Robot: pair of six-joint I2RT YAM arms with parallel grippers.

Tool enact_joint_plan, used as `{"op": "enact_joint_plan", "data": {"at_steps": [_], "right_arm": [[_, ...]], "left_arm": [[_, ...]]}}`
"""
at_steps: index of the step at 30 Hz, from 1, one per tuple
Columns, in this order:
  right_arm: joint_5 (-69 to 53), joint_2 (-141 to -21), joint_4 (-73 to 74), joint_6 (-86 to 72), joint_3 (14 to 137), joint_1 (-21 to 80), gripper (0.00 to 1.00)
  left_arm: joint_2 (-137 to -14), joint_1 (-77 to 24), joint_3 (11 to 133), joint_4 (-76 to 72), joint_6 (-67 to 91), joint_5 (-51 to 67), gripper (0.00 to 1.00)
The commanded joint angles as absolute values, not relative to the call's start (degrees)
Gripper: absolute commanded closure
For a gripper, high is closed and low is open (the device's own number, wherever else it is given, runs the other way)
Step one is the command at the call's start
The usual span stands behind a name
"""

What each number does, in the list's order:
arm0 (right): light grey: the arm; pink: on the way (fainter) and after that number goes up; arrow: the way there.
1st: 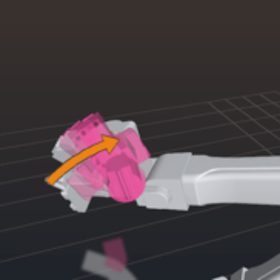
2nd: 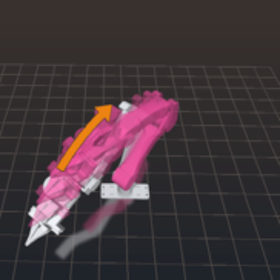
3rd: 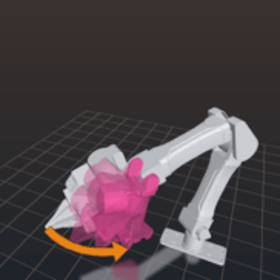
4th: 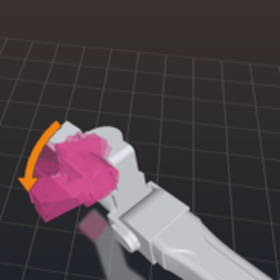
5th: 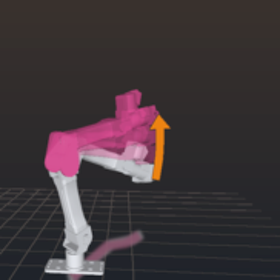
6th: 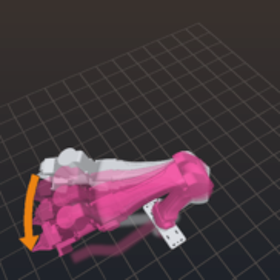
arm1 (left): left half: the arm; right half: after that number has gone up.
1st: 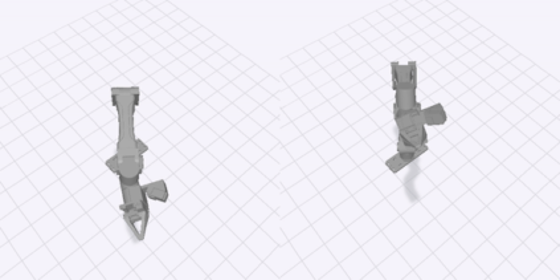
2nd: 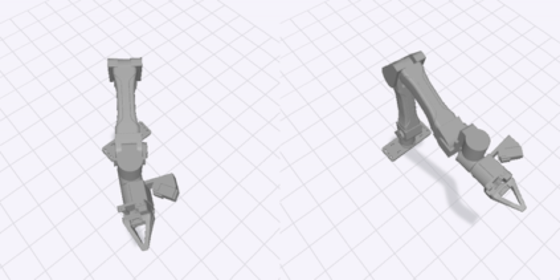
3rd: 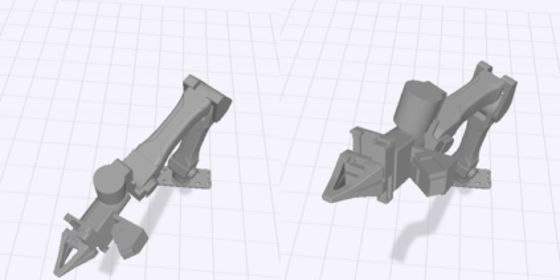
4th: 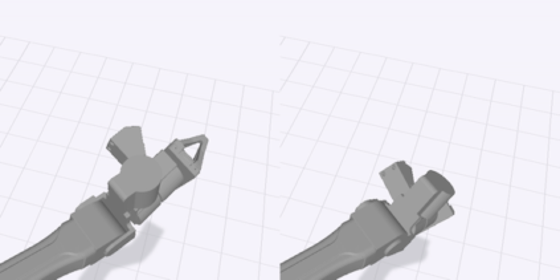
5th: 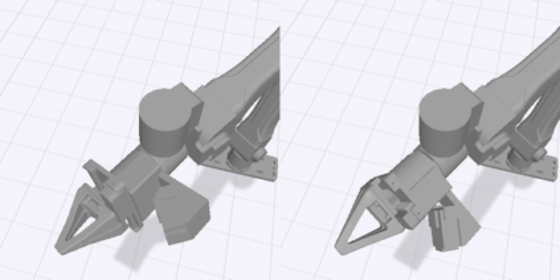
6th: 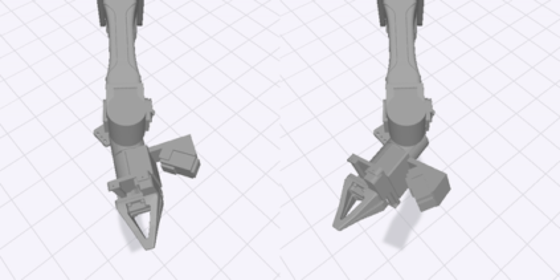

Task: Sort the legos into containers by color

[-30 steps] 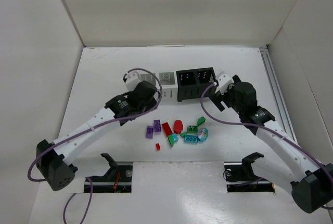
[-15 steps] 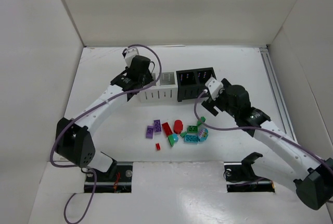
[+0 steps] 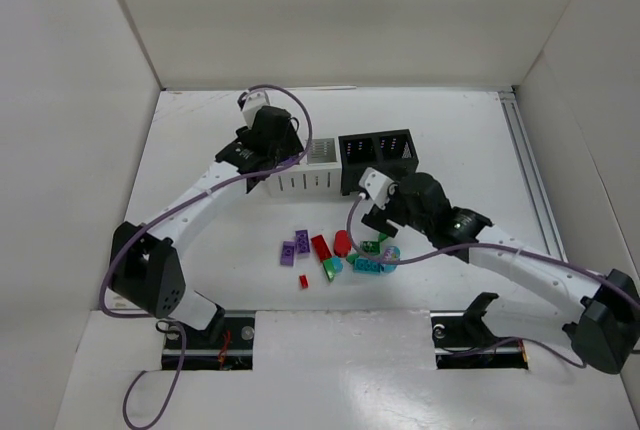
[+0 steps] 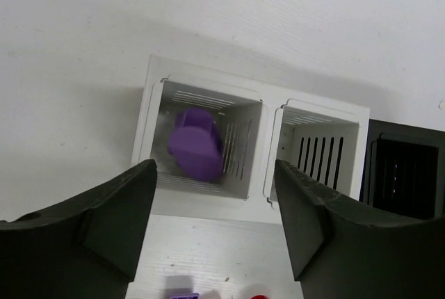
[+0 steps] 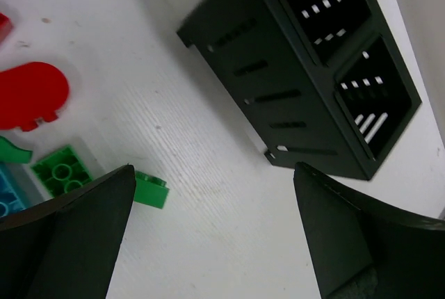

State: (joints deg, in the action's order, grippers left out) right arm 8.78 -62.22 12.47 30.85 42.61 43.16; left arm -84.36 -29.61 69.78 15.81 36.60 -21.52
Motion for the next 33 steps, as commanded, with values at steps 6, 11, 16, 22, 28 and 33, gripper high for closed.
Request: {"op": "enact_joint_plan", "data": {"at_steps": [6, 11, 16, 22, 28, 33], "right_arm": [[7.65, -72.05, 8.09, 31.2, 50.7, 52.11, 0.02], [4.67, -86.0, 2.3, 29.88, 57.64, 59.32, 0.03], [-6.65, -97.28, 0.7, 31.81, 63.45, 60.56, 0.06], [-8.96, -101.68, -0.35, 34.71, 64.6, 61.08, 0.06], [-11.43, -103.45, -0.35, 37.26, 65.13, 61.08, 0.02], [-7.92, -105.29, 0.87, 37.79, 65.65, 61.08, 0.02]], "left_arm": [[-72.44, -29.36, 63.38, 16.25, 38.05, -23.38, 0.0], [-62.42, -29.36, 53.55, 20.12, 43.23, -24.61, 0.0], [-54.95, -29.36, 48.52, 22.93, 46.05, -25.22, 0.0], [-52.47, -29.36, 45.53, 22.32, 47.2, -23.47, 0.0], [-51.94, -29.36, 45.0, 22.32, 47.81, -23.47, 0.0], [-52.56, -29.36, 45.0, 22.85, 47.81, -24.08, 0.0]]}}
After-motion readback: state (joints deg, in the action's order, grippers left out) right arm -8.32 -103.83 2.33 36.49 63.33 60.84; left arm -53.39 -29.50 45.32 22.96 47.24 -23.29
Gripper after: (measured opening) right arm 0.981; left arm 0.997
